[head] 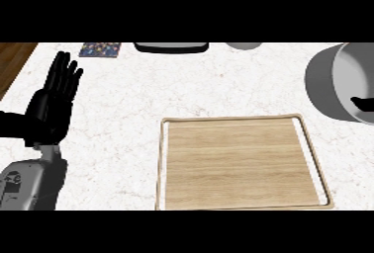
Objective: Pick the cupcake from the tray and place it in the pot
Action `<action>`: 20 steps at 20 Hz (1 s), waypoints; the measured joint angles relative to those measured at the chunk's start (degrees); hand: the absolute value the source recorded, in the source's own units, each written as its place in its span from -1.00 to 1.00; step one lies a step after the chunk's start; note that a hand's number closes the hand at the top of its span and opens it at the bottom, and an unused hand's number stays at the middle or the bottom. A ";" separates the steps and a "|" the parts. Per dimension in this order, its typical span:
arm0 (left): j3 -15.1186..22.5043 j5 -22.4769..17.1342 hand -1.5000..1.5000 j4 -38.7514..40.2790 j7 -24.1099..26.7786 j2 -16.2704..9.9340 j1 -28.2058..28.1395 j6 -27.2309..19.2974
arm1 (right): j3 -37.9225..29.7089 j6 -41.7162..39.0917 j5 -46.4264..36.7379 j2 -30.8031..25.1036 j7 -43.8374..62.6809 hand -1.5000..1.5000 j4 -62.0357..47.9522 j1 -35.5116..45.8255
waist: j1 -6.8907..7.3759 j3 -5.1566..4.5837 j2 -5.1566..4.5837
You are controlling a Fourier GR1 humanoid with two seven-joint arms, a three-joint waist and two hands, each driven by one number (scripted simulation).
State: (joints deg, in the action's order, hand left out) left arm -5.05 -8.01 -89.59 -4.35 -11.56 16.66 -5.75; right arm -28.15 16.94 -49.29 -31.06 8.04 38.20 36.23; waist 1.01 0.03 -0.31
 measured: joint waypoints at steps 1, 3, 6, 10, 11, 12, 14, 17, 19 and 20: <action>0.31 0.39 0.00 -0.02 0.50 0.28 -0.60 -0.01 | -0.13 0.08 0.77 -0.03 -1.62 -1.00 -0.84 0.37 | -0.05 0.03 0.01; 0.17 0.67 0.00 0.26 1.14 0.52 -0.93 -0.16 | -0.80 1.04 2.44 -0.17 -5.36 -1.00 -2.01 1.01 | -0.14 0.04 0.02; -0.29 0.51 0.00 0.92 0.92 0.39 -0.36 -0.10 | -2.58 3.02 5.65 0.53 -9.91 -1.00 -2.83 2.53 | -0.19 0.06 0.01; -0.62 0.41 0.00 1.87 2.05 0.53 -0.81 0.34 | -6.45 4.32 11.14 0.75 -12.16 -1.00 -2.19 4.51 | -0.40 0.05 0.09; -0.41 0.67 0.00 1.66 2.08 0.71 -1.04 0.16 | -7.41 4.32 12.62 0.94 -12.26 -1.00 -1.54 4.48 | -0.56 0.02 0.18; -0.41 0.66 0.00 1.28 1.69 0.70 -0.93 0.06 | -8.56 4.46 14.20 0.99 -12.63 -1.00 -1.18 4.47 | -0.64 0.02 0.22; -0.65 0.46 0.00 0.95 1.46 0.40 -1.26 0.38 | -10.83 4.68 17.44 1.10 -13.82 -1.00 -0.39 4.20 | -0.75 0.04 0.26; -0.59 0.70 0.00 0.21 1.16 0.57 -1.94 0.11 | -13.92 2.69 22.24 -0.20 -15.15 -1.00 1.85 2.59 | -1.08 0.01 0.38; -0.94 0.63 0.00 0.62 1.24 0.36 -1.68 0.31 | -15.60 1.96 25.09 -0.90 -16.89 -1.00 3.04 0.88 | -1.17 0.01 0.37; -0.73 0.88 0.00 0.71 1.30 0.63 -1.65 0.11 | -16.67 1.09 26.61 -1.74 -17.98 -1.00 3.41 -0.13 | -1.23 0.00 0.36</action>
State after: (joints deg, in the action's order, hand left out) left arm -5.78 -7.13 -88.88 -3.05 -10.92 15.02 -5.64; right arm -44.81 18.03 -22.68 -32.80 -9.94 41.60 36.10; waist -0.22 0.03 0.05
